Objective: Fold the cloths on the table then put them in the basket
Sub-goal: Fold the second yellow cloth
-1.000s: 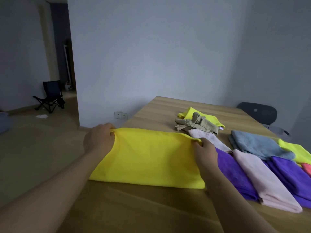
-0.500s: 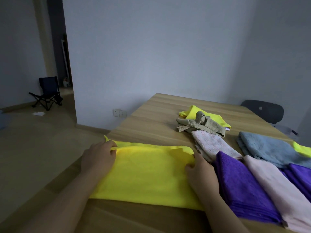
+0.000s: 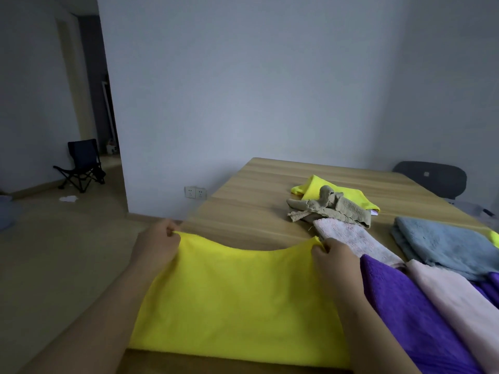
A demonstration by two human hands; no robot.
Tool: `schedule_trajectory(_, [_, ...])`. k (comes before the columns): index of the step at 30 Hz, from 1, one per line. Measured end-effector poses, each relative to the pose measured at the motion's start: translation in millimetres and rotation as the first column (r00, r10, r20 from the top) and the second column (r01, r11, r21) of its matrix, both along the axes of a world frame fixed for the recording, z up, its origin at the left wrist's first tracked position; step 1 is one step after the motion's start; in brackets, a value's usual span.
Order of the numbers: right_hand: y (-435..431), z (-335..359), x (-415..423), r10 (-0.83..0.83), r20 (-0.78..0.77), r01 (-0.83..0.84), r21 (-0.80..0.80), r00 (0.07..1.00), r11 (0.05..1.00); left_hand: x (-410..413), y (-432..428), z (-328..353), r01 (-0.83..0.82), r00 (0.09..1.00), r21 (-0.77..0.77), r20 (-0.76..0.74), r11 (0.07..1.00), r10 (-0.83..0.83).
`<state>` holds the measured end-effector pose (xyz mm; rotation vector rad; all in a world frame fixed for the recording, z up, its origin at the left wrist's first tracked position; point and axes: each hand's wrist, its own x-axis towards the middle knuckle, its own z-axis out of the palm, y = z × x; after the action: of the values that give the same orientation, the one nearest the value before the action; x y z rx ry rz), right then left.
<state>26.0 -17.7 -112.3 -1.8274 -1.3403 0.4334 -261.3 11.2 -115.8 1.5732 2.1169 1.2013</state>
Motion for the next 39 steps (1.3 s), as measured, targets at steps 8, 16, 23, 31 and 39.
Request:
schedule_trajectory(8, [17.8,-12.3,10.5,-0.059,0.06,0.06,-0.015,0.996,0.998,-6.1,10.8,-13.3,-0.071,0.997,-0.037,0.03,0.997,0.072])
schedule_trajectory(16, [25.0,-15.2,4.2,-0.096,0.149,0.106,-0.061,0.984,0.992,-2.1,11.2,-15.9,-0.088,0.989,-0.116,-0.133,0.989,0.072])
schedule_trajectory(23, [13.7,-7.8,-13.2,-0.156,0.457,0.056,0.225,0.876,0.973,20.6,-0.7,-0.6,-0.103,0.904,0.129,-0.402,0.986,0.147])
schedule_trajectory(31, [-30.0,-28.3,-59.3,0.369,0.582,-0.255,-0.271,0.725,0.928,75.3,-57.3,-17.8,0.202,0.714,-0.036,-0.679,0.979,-0.172])
schedule_trajectory(39, [-56.8,-29.4,-33.8,0.433,0.507,-0.264,-0.373,0.745,0.89,26.4,-47.3,-24.9,0.054,0.815,-0.491,-0.481,0.87,-0.322])
